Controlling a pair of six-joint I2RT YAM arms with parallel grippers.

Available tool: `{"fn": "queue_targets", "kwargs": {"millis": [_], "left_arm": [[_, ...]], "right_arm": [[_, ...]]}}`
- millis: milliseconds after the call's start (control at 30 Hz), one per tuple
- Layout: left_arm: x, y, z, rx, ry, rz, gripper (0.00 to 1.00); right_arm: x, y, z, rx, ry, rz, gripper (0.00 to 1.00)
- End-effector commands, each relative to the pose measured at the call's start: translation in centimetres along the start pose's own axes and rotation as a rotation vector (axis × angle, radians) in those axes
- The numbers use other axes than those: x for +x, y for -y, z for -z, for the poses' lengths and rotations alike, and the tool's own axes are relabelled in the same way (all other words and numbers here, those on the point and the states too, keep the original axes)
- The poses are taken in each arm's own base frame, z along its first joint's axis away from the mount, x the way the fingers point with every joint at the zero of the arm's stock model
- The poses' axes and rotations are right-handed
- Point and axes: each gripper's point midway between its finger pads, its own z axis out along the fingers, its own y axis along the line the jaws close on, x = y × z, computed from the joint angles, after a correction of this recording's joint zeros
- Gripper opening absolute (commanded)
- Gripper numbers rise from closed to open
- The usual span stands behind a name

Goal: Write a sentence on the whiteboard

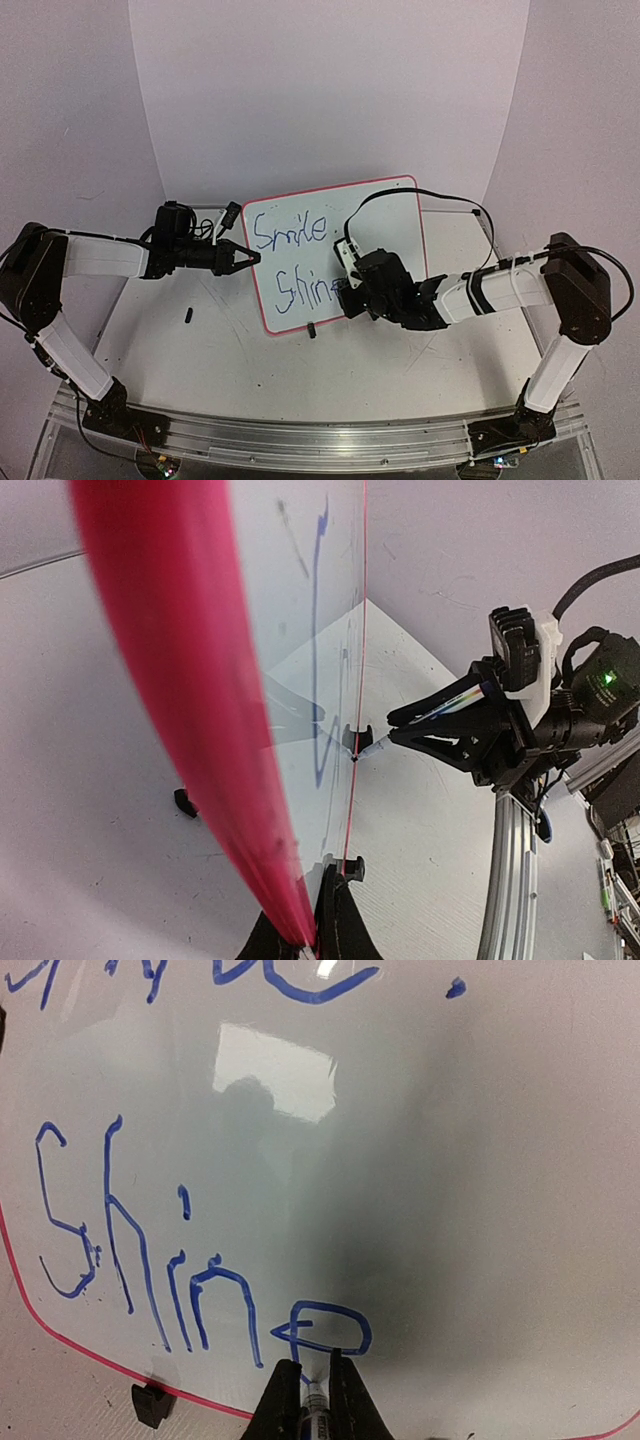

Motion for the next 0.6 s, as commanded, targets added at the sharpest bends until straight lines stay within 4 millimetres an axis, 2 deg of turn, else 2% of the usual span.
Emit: {"fn": "queue_targets", "kwargs": {"millis": [0, 400, 567], "left_arm": [[4.4, -4.4, -0.3, -0.206, -0.123, -0.021, 0.00], [4.5, -4.3, -0.4, -0.203, -0.124, -0.020, 0.00], [4.5, -4.4, -0.4, -0.205, -0.127, -0.022, 0.00]], "right_arm": [[-0.2, 2.1, 0.0, 0.077, 0.018, -0.015, 0.00], [-2.2, 4.3, 0.6, 0.130, 0.063, -0.016, 0.00], [-4.4, 4.5, 1.2, 0.144, 0.108, -0.004, 0.00]]}}
